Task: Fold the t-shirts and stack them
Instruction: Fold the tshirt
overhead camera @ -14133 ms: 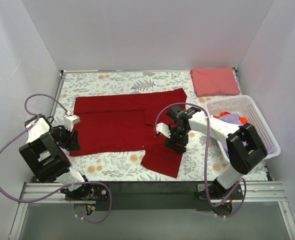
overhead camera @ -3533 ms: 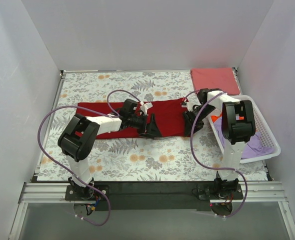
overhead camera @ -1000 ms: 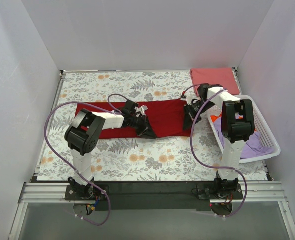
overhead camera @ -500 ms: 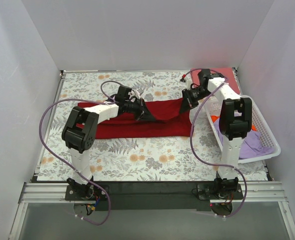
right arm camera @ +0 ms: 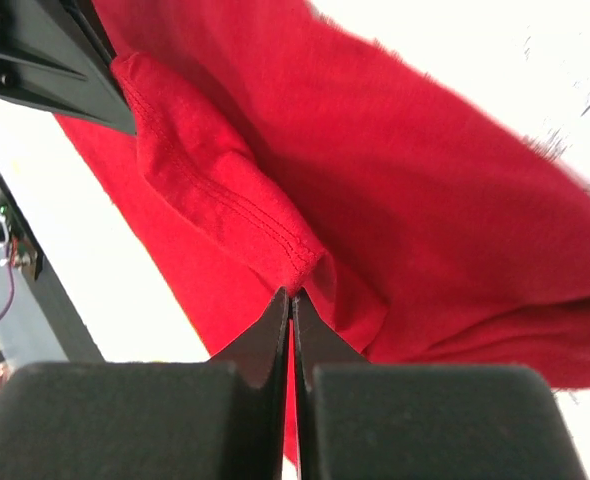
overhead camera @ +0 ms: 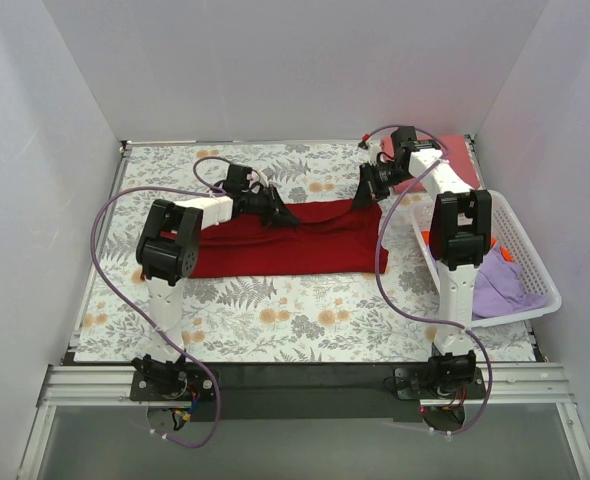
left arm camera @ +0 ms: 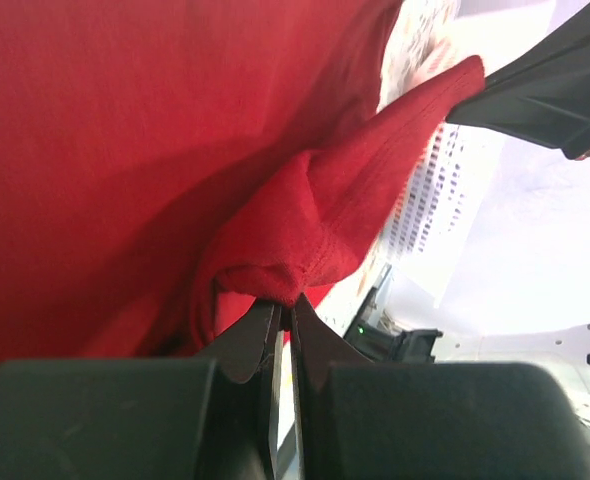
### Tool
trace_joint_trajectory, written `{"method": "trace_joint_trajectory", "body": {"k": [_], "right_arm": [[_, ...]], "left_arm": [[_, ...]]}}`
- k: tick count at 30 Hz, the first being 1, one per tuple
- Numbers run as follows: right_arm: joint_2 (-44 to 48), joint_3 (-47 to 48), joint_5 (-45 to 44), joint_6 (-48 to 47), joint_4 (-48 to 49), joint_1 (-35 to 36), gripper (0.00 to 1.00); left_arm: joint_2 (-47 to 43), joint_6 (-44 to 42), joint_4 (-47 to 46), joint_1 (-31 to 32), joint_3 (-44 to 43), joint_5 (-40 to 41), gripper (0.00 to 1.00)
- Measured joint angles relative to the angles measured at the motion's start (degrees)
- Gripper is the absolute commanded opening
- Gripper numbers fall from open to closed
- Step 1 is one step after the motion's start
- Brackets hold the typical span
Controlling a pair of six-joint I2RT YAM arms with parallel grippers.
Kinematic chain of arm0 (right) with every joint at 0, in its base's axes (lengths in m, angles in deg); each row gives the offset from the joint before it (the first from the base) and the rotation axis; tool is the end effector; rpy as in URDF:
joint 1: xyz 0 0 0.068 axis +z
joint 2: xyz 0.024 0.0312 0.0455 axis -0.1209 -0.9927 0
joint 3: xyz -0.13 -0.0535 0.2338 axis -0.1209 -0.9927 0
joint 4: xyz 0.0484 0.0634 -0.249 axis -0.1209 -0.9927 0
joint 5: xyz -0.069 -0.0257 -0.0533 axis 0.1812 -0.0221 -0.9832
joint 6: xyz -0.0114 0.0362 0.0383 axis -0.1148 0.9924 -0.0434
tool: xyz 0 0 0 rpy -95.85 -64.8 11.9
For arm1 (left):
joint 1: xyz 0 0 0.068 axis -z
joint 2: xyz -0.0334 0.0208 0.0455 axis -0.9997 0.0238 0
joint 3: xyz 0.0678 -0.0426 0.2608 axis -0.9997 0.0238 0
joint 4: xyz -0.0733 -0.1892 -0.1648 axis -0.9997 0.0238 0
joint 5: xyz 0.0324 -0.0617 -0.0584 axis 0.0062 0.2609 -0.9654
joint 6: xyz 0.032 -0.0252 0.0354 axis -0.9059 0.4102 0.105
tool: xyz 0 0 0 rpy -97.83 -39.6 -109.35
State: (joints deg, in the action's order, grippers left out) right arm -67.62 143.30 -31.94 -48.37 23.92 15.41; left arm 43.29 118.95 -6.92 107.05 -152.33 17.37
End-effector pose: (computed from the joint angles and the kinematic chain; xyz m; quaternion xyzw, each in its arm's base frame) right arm 0.4661 0.0945 0.2000 -0.2350 0.8836 0.3644 0.1765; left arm 0.4195 -0.1679 0.1312 0.3307 -0.7990 0.4929 0.0964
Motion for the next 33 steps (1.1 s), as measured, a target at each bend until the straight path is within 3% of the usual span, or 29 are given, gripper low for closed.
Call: {"method": "trace_joint_trajectory", "body": {"k": [12,23,33], "right_arm": [[-2.03,1.97,-0.72,2.78,3.45,0.35,0.01],[-2.40,2.34,-0.04,3.96,4.90,0.57,0.01],[6.47,-11.98,1.11,3.85,5.75,0.61,0.01]], "left_arm": [[5.40,-1.77,-1.14,-1.73,-9.33,-0.83,0.01],[6.60,-2.16,-0.33,-1.86,-9.62,-3.32,0.03],[5.44,-3.69,2.05,-3.87,-5.73,-4.44,0.05]]}}
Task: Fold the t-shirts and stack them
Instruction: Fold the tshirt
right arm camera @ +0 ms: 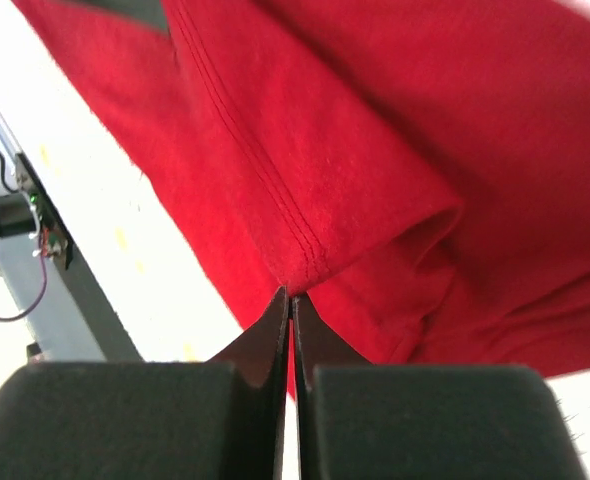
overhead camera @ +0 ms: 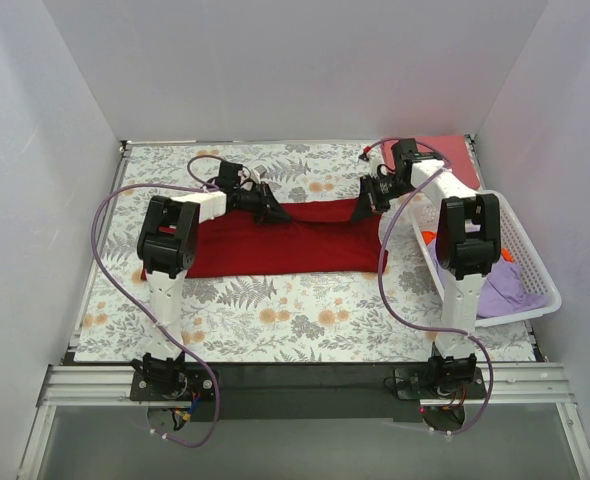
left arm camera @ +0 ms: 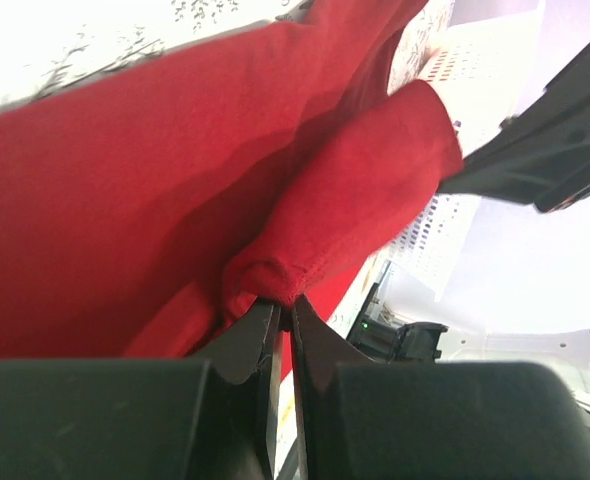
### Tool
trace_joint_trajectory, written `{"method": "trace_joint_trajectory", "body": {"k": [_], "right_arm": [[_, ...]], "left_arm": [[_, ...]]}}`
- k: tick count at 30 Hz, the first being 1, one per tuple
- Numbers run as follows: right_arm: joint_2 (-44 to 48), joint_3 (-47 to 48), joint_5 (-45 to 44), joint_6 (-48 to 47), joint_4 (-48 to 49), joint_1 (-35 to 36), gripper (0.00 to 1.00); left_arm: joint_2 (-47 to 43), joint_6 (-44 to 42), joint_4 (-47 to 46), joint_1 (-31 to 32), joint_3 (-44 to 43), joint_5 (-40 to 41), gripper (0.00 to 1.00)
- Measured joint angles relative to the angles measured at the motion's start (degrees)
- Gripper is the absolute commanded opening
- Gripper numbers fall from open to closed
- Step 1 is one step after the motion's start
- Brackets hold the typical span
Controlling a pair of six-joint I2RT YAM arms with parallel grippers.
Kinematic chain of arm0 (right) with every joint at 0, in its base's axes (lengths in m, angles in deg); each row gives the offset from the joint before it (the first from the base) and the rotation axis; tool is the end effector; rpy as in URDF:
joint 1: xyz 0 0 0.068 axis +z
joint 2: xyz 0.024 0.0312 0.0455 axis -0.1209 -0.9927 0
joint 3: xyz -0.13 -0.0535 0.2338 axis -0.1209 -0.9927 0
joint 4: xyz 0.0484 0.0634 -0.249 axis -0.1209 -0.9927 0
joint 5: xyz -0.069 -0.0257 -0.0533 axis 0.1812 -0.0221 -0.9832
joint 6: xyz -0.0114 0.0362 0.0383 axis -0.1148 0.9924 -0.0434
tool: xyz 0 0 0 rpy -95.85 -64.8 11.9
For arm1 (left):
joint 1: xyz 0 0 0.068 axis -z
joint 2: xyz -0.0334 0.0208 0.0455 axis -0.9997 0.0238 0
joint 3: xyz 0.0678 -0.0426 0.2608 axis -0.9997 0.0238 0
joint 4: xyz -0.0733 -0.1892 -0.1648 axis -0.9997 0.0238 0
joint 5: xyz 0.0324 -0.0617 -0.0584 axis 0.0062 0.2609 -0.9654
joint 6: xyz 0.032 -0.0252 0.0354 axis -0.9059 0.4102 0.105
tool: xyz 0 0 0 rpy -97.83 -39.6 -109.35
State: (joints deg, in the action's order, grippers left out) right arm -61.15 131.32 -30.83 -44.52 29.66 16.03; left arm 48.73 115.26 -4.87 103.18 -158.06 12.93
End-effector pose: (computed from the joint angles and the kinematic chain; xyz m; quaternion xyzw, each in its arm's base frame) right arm 0.4384 0.0958 0.1944 -0.2117 0.8856 0.3797 0.1634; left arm 0.4459 -0.1452 0.1170 0.3212 -0.7923 0.5086 0.1021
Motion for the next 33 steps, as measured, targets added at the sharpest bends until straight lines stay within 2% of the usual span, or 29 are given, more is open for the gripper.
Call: {"method": "trace_joint_trajectory", "body": {"k": [10,26,30,33], "right_arm": [[2.91,-6.64,-1.38,-1.42,0.02,0.09,0.01],[2.91,-6.64,-5.42,-3.50,-1.07,-1.16,0.01],[2.91,-6.64,-6.12,-4.52,-1.57,-1.25,0.01],[2.91,-6.73,-6.47,-5.01,-2.03,-1.25,0.01]], "left_arm": [[-1.55,-1.51,1.90,-0.81,1.88,-2.86,0.07],[-9.51,-0.50,2.12,3.96,13.31,-2.73,0.06],[-9.68,-0.28,1.92,5.03,14.84,-2.43,0.08],[-9.68,-0.15,1.97,5.38,15.80,-2.21,0.15]]}}
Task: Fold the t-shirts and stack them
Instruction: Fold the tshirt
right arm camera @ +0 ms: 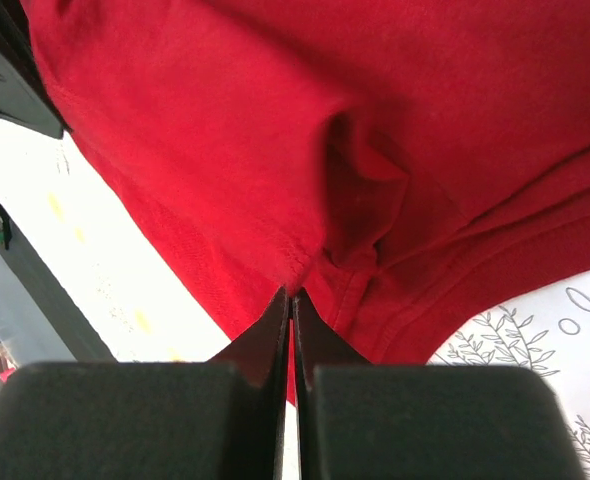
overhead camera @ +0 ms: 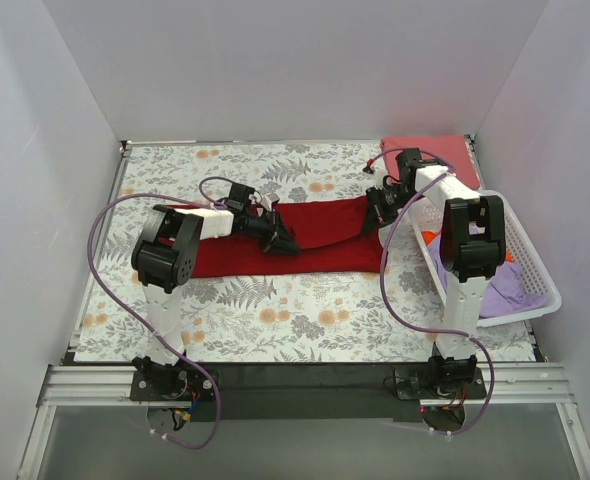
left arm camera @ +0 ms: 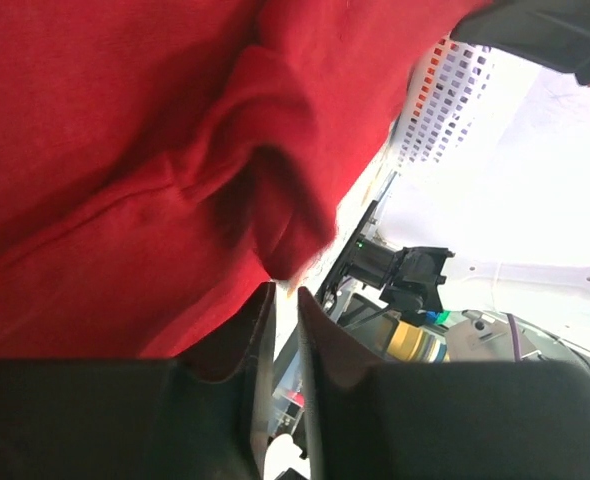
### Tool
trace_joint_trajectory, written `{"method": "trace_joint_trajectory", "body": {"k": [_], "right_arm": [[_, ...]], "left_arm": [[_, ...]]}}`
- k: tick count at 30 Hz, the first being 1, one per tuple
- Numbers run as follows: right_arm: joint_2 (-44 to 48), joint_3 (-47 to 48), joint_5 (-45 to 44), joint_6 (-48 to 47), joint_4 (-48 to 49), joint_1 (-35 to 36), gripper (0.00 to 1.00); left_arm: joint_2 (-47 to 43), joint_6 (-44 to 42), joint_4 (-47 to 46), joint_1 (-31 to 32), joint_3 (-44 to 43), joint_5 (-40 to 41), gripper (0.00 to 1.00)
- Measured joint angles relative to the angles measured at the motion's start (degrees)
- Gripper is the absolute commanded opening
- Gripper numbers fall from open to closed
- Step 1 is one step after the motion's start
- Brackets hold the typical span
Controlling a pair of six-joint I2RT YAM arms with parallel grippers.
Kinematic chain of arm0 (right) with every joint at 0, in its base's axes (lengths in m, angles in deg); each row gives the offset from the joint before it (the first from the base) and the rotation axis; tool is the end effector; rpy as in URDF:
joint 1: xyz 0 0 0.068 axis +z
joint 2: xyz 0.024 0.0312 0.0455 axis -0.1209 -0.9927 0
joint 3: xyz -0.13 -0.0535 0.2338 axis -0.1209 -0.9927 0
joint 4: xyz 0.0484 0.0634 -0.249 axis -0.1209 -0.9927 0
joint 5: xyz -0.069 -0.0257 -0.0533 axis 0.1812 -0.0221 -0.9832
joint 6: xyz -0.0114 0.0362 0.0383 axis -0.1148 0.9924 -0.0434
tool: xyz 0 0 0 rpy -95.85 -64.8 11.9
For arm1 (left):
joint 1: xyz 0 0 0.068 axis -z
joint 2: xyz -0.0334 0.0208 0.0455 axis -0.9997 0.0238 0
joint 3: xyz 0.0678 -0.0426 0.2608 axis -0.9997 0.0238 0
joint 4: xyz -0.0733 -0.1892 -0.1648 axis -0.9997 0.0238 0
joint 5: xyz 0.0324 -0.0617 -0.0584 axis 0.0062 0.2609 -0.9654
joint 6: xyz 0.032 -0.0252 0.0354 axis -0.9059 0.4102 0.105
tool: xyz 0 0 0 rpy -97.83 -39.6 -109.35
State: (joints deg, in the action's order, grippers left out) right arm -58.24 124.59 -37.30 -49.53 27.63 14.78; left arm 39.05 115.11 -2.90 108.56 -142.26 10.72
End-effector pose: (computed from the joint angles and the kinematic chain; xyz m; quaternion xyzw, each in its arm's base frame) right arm 0.4170 0.0800 0.1794 -0.2202 0.9100 0.3234 0.1372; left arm 0.3711 -0.1657 0.1131 0.3101 -0.8036 0.4729 0.1857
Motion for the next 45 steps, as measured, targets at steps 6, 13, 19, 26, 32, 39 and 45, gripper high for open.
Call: {"method": "trace_joint_trajectory", "body": {"k": [6,13,19,26,32,39,45], "right_arm": [[0.00,-0.33,-1.31,-1.64,-1.79,0.00,0.40],[0.33,1.29,-0.90,-2.97,-3.91,0.07,0.28],[0.57,7.61,0.79,-1.84,-3.82,1.99,0.21],[-4.20,12.52,1.64,-0.50,-2.99,5.35,0.19],[-10.99,12.48,-1.27,0.11,-2.40,5.25,0.16],[-14.53,17.03,-4.42,0.76,-3.37,5.14,0.15],[-20.68,31.10,-11.43,-0.24,-2.29,6.21,0.18]], "left_arm": [[-0.04,-0.59,0.00,-0.04,0.33,-0.31,0.32],[-7.41,-5.53,0.42,-0.61,2.91,-0.79,0.34],[-11.15,-7.08,-1.77,-0.68,-1.73,-1.03,0.30],[-2.67,-5.84,-3.80,0.50,-7.80,-0.96,0.25],[4.87,-3.78,-3.41,1.14,-6.93,0.15,0.25],[7.13,-2.51,-3.15,-1.79,-6.29,-0.94,0.32],[0.72,-11.13,1.14,-3.89,-5.22,-0.24,0.48]]}}
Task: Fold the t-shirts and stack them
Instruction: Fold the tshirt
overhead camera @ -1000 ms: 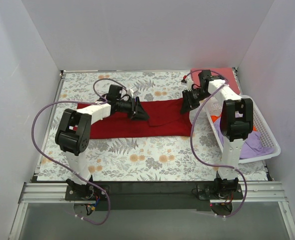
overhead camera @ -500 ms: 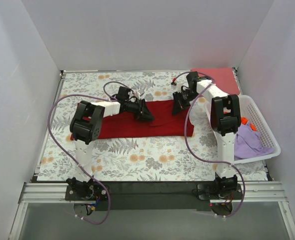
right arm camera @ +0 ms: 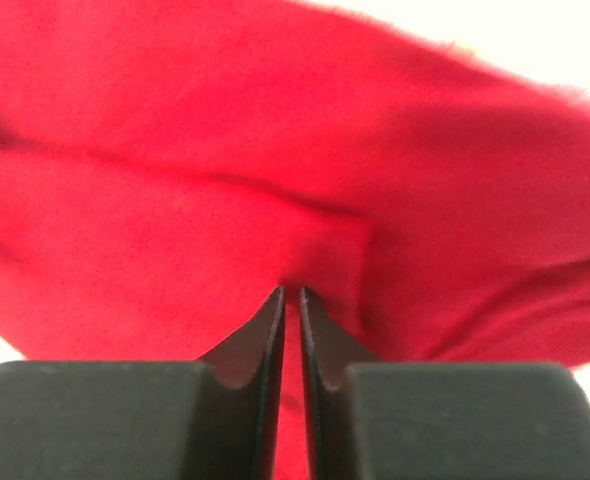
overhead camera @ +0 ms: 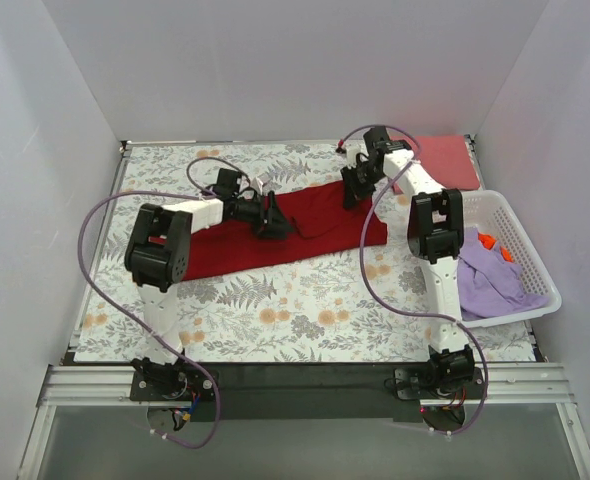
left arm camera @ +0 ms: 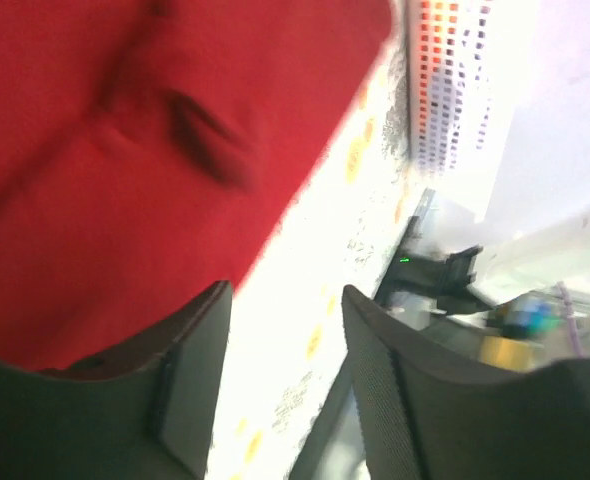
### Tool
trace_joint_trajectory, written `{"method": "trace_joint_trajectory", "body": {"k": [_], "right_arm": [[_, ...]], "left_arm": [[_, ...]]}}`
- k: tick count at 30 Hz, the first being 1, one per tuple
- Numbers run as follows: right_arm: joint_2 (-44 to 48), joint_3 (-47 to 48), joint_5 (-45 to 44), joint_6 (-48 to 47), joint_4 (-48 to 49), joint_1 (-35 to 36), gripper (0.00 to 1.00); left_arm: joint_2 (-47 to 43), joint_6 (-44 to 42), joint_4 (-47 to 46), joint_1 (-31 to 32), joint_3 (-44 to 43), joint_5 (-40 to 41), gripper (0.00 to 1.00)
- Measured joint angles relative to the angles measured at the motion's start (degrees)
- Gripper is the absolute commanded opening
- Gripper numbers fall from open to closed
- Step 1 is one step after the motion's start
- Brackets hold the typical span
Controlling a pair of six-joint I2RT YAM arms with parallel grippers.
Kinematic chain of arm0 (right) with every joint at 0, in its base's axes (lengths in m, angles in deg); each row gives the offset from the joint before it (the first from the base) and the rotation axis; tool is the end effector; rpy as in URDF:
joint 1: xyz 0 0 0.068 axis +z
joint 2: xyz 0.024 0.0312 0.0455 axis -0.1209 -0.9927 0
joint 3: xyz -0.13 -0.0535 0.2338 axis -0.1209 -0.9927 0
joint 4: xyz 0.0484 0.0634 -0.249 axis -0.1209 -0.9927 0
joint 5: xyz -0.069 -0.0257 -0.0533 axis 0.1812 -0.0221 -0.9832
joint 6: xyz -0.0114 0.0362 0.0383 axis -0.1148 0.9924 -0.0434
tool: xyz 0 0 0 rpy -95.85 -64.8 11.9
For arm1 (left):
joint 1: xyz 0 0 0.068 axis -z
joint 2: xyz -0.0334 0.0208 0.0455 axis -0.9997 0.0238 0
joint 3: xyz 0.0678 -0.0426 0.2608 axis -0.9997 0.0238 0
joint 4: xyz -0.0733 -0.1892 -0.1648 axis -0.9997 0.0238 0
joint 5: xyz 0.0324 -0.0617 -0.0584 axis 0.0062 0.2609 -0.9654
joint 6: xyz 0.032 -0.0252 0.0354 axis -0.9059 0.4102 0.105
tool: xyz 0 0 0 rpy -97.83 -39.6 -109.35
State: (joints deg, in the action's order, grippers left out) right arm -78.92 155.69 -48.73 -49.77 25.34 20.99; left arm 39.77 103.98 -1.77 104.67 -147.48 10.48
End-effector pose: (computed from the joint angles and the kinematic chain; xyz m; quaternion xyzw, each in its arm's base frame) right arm 0.4987 0.1417 0.1636 -0.2797 0.9117 0.2324 0.1914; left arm 0.3992 -0.1453 0.1310 0.2428 -0.8200 0.5080 0.1025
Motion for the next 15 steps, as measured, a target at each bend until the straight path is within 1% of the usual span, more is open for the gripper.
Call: {"method": "trace_joint_trajectory", "body": {"k": [2,4,6,8,10,12,15], "right_arm": [[-2.23,5.07,-3.45,-0.92,2.25,0.57,0.19],[-2.67,6.97,-6.45,-1.68,5.27,0.92,0.22],[-1.79,7.13,-9.09,-2.49,8.07,1.18,0.26],[0.79,4.33,-11.47,-3.26,11.63,1.40,0.32],[5.14,0.20,-12.92,-3.78,13.29,1.46,0.33],[9.90,-2.86,-13.05,-3.76,13.99,1.46,0.37],[17.86,-6.51,-12.24,-3.26,15.28,1.46,0.38]], "left_arm": [[-5.09,-5.46,4.07,-1.36,-0.28,1.64,0.49],[-10.01,-13.20,9.88,-3.67,-1.99,4.61,0.49],[-13.42,-23.78,15.78,-5.84,-5.18,9.60,0.46],[-15.96,-34.10,21.22,-7.76,-7.28,14.71,0.42],[-17.84,-43.34,25.79,-8.33,-7.17,20.02,0.40],[-18.56,-50.69,28.96,-7.98,-5.53,25.00,0.38],[-17.86,-58.86,32.72,-7.28,-1.70,31.47,0.36]]}}
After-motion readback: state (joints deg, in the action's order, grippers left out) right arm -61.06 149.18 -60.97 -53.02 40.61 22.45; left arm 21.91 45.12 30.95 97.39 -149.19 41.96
